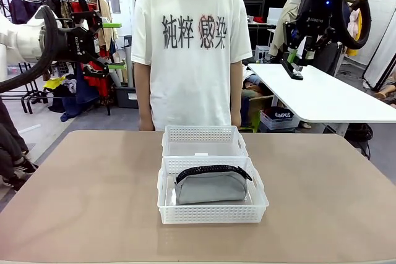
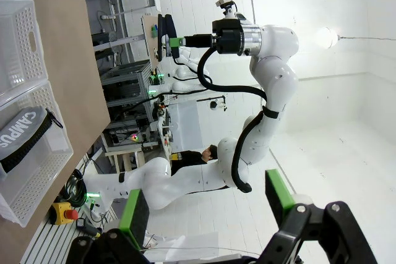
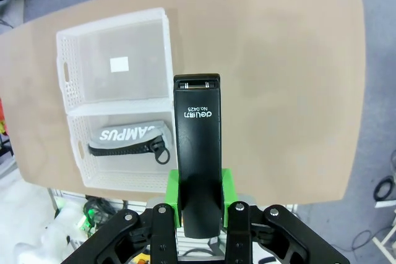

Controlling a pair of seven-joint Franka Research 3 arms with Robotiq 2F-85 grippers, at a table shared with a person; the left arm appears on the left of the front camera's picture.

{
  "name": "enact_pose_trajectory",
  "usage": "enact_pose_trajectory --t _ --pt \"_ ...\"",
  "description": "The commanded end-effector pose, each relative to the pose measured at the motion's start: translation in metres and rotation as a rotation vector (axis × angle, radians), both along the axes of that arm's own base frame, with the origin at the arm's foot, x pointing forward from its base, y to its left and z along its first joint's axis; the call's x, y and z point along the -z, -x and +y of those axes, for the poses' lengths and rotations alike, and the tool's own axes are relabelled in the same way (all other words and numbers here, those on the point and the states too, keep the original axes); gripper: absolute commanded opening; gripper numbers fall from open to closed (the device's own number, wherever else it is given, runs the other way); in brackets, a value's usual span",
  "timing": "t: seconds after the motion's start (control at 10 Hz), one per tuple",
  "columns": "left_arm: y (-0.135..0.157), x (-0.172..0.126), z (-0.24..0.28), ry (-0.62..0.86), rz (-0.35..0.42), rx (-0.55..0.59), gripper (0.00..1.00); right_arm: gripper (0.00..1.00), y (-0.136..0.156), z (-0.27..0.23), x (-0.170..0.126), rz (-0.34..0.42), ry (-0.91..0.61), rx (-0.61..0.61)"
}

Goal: Distribute items into two baskets.
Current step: Pick up the Stapler that the person points to, then place the picked Stapler into the Organizing basket as instructed by the person.

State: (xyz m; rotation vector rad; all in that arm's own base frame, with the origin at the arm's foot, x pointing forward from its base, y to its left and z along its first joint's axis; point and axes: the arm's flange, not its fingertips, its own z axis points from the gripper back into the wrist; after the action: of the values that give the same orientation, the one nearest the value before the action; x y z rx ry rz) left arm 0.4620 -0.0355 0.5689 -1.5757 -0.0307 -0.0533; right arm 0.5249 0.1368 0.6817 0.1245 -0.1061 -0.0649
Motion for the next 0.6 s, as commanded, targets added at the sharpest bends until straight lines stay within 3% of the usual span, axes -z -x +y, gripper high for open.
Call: enact_pose_trajectory --t 0.0,0.5 --pt "0.0038 -0.0025 0.0010 0.005 0.006 0.006 1.00 0.00 0.0031 0.0010 -0.0031 -0.002 0.001 -0.005" --pt "0.0038 -0.0025 0.0010 0.005 0.006 0.006 1.00 0.00 0.0031 0.0010 -0.0031 -0.002 0.001 -0.005"
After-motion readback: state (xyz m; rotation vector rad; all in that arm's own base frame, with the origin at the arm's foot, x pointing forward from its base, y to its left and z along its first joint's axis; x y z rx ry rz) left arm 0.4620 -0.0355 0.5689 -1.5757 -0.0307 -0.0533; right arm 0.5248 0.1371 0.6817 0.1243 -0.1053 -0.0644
